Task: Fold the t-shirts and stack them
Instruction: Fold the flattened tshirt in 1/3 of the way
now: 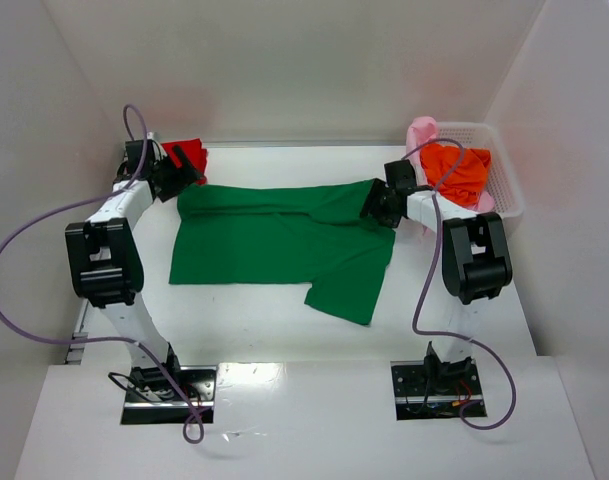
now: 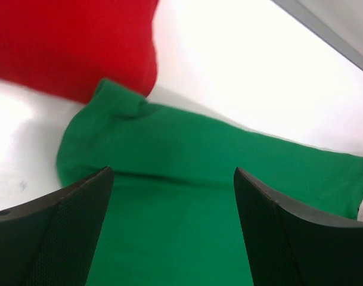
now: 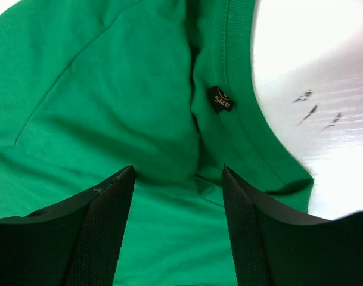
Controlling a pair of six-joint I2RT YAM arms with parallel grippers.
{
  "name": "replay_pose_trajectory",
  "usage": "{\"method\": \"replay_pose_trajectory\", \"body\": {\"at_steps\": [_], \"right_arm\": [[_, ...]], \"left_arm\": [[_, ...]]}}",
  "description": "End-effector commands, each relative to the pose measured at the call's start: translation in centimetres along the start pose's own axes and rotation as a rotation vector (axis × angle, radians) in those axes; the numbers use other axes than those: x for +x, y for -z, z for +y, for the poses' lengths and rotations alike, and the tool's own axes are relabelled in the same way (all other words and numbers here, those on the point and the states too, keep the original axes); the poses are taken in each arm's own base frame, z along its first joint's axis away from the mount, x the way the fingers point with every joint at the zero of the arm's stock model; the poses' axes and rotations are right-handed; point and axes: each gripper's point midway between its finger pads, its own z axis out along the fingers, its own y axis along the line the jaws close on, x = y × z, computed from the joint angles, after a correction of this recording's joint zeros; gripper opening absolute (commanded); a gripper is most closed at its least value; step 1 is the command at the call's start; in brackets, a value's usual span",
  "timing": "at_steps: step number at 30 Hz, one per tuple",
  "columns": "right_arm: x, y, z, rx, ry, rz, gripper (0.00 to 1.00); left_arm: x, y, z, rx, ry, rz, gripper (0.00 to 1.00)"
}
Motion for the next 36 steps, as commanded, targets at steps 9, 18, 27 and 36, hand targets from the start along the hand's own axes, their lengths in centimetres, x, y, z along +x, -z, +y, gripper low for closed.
{"method": "replay_pose_trajectory", "body": {"at_steps": [9, 18, 27, 36], "right_arm": [[-2.3, -1.0, 2.5, -0.088, -0.026, -0.054, 0.26], [-2.2, 0.4, 2.6, -0.091, -0.035, -0.057, 0.08], [-2.2, 1.4, 2.3, -0.073, -0.036, -0.063, 0.07], [-2.0, 1.2, 1.9, -0.06, -0.037, -0.061, 0.06]], "left_arm": [[-1.1, -2.9, -0.7, 0.079, -0.059, -0.009, 0.88], [-2.8, -4.3, 0.8, -0.011, -0.064, -0.052, 0.88], [-1.9, -5.9, 2.6, -0.069, -0.044, -0.034, 0.79], [-3.2, -6.7, 3.7, -0.137, -0.043, -0.062, 0.63]]}}
